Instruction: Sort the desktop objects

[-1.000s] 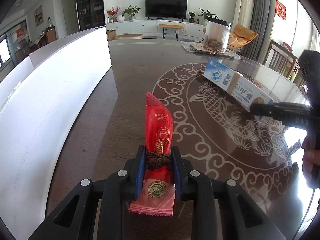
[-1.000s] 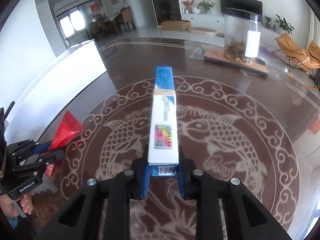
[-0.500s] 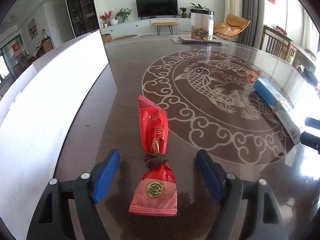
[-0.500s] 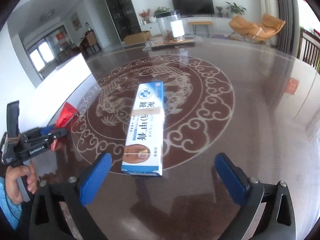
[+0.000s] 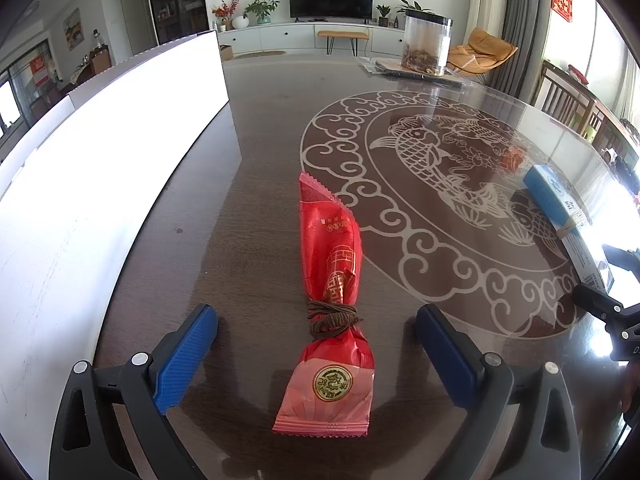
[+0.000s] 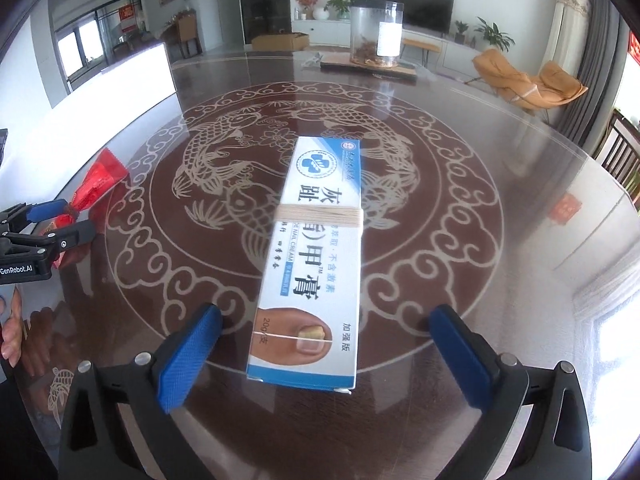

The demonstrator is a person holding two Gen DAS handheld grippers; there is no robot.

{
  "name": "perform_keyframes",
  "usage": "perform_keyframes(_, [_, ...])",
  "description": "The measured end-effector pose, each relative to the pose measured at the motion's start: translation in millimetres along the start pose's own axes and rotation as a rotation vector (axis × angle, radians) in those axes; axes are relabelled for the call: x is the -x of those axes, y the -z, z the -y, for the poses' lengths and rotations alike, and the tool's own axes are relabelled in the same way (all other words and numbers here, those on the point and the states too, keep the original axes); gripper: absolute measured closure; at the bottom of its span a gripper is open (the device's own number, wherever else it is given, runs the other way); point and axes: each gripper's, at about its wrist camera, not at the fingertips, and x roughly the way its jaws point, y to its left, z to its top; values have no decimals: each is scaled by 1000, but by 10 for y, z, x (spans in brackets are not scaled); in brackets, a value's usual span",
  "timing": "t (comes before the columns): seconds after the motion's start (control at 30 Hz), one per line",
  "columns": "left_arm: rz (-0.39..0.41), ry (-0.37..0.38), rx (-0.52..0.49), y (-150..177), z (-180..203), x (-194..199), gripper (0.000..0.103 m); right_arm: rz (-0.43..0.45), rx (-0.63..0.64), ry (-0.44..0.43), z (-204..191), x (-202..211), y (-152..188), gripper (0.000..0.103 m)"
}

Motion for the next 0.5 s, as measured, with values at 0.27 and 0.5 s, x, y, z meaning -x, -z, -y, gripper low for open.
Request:
perform_keyframes(0.27, [0,0,1,-4,0,-6,1,0,0,0,4,0,-5,0])
perform_keyframes(0.5, [-4,3,-3,-6,1,-2,0,0,0,0,5,-3,-3,0])
